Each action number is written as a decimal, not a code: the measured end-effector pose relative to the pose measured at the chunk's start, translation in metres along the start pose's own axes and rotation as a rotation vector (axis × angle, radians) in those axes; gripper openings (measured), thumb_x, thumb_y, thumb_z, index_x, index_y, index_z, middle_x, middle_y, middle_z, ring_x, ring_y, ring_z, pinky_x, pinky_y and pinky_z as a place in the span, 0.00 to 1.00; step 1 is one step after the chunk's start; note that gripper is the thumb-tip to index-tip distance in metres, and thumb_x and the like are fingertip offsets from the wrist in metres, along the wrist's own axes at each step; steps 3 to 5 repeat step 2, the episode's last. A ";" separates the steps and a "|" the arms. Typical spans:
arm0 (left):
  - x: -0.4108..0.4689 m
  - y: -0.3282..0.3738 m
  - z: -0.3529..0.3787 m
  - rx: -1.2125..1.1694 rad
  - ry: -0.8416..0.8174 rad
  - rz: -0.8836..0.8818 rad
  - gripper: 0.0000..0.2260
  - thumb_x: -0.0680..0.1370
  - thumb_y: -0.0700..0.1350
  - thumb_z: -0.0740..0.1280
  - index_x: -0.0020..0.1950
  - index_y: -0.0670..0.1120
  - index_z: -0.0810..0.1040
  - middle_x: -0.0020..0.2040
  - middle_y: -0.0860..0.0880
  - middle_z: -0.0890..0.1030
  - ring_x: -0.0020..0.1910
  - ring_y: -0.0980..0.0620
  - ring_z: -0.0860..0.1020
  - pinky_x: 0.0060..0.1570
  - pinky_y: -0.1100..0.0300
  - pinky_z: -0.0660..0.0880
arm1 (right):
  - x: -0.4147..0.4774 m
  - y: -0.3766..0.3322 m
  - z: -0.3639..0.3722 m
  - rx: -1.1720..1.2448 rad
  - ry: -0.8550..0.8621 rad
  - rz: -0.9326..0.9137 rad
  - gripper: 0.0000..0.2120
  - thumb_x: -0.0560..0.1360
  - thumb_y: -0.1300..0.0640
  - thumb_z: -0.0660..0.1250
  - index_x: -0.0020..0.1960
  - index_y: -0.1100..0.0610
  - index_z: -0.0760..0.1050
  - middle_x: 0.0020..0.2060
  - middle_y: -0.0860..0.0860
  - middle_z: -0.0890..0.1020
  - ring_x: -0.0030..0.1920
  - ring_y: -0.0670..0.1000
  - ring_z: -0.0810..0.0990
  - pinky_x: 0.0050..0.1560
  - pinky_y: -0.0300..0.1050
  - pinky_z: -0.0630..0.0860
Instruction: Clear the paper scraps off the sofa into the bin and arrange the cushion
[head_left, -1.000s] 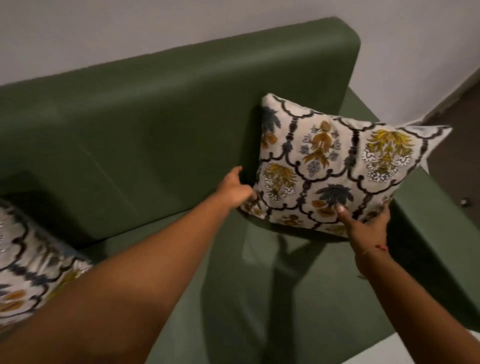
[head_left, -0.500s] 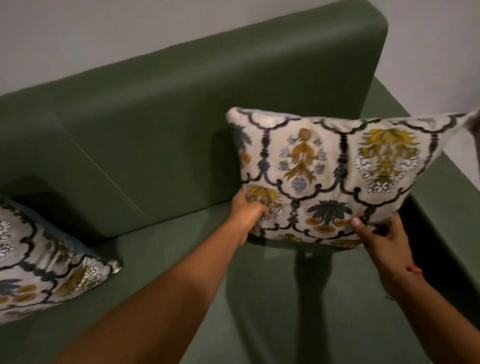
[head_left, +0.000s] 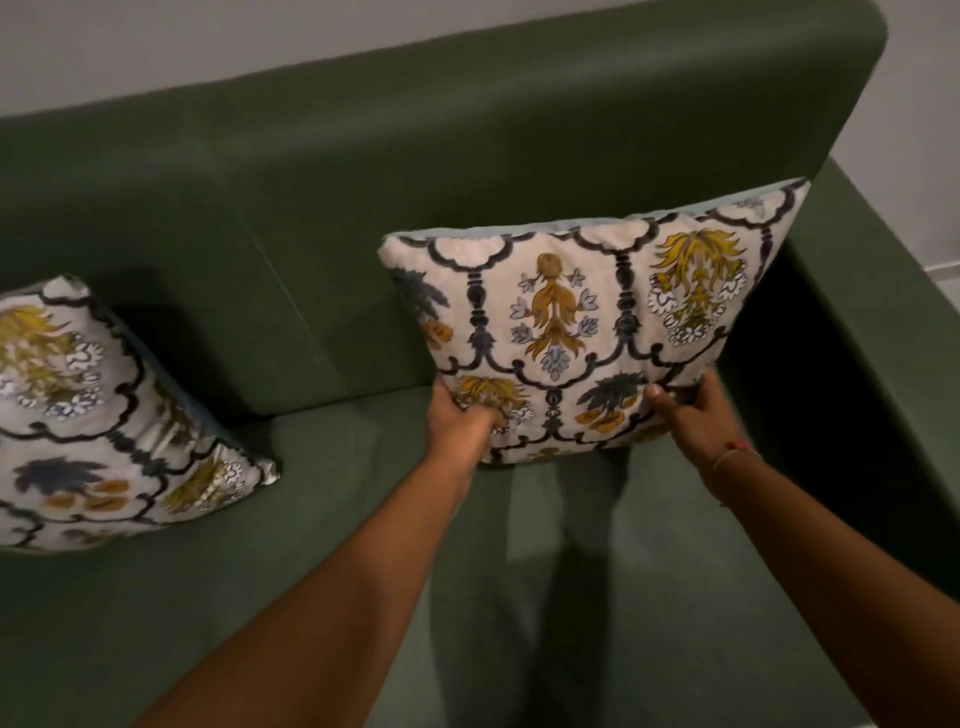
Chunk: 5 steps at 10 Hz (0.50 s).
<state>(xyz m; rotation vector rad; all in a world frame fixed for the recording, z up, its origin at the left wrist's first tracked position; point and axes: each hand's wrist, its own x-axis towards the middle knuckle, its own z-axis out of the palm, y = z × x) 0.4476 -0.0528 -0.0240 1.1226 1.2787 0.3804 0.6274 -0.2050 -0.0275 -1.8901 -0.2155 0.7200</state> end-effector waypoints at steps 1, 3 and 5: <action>-0.014 -0.006 -0.026 0.217 -0.071 0.050 0.42 0.65 0.39 0.73 0.75 0.54 0.58 0.65 0.52 0.75 0.63 0.47 0.75 0.59 0.56 0.77 | -0.039 -0.018 0.006 -0.016 0.168 -0.009 0.33 0.75 0.58 0.67 0.76 0.52 0.56 0.71 0.51 0.68 0.68 0.50 0.67 0.67 0.47 0.65; -0.036 -0.029 -0.082 0.784 -0.058 0.097 0.39 0.71 0.49 0.69 0.77 0.50 0.52 0.77 0.46 0.62 0.74 0.45 0.63 0.72 0.52 0.63 | -0.116 -0.064 0.010 0.154 0.114 0.000 0.30 0.77 0.56 0.65 0.76 0.50 0.56 0.72 0.47 0.66 0.69 0.47 0.66 0.67 0.47 0.65; -0.036 -0.029 -0.082 0.784 -0.058 0.097 0.39 0.71 0.49 0.69 0.77 0.50 0.52 0.77 0.46 0.62 0.74 0.45 0.63 0.72 0.52 0.63 | -0.116 -0.064 0.010 0.154 0.114 0.000 0.30 0.77 0.56 0.65 0.76 0.50 0.56 0.72 0.47 0.66 0.69 0.47 0.66 0.67 0.47 0.65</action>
